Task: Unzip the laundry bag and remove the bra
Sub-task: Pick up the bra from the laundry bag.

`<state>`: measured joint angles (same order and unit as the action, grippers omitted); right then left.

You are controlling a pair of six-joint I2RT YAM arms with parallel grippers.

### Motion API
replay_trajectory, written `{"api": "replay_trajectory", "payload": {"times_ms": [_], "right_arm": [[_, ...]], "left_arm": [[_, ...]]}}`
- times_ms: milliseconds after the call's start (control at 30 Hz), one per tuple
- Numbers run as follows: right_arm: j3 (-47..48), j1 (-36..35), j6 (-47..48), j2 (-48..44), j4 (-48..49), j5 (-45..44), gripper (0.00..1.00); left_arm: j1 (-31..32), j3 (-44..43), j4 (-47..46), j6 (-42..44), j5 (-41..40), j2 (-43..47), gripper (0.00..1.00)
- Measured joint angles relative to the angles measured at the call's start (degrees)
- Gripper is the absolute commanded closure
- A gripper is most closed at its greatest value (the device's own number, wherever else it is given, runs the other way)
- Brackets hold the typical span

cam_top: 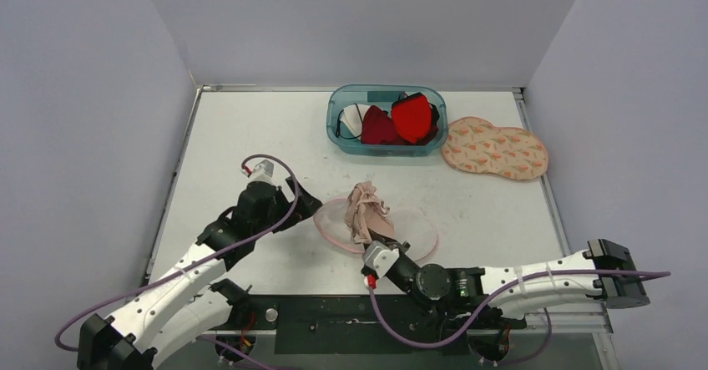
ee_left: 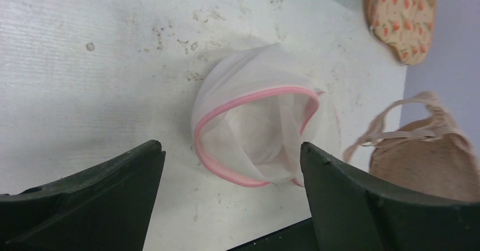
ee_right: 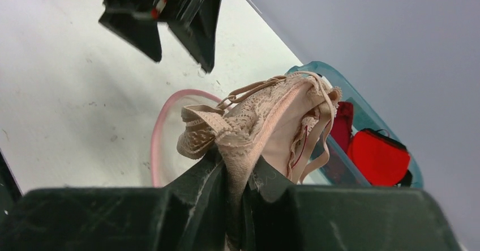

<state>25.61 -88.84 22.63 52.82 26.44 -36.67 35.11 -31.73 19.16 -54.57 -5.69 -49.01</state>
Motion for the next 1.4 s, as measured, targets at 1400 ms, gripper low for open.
{"api": "replay_trajectory", "payload": {"times_ms": [1400], "right_arm": [[-8.28, -20.39, 47.54, 24.46, 34.27, -24.20, 0.95]], "left_arm": [[11.28, -6.60, -20.72, 9.97, 40.30, -15.52, 0.22]]}}
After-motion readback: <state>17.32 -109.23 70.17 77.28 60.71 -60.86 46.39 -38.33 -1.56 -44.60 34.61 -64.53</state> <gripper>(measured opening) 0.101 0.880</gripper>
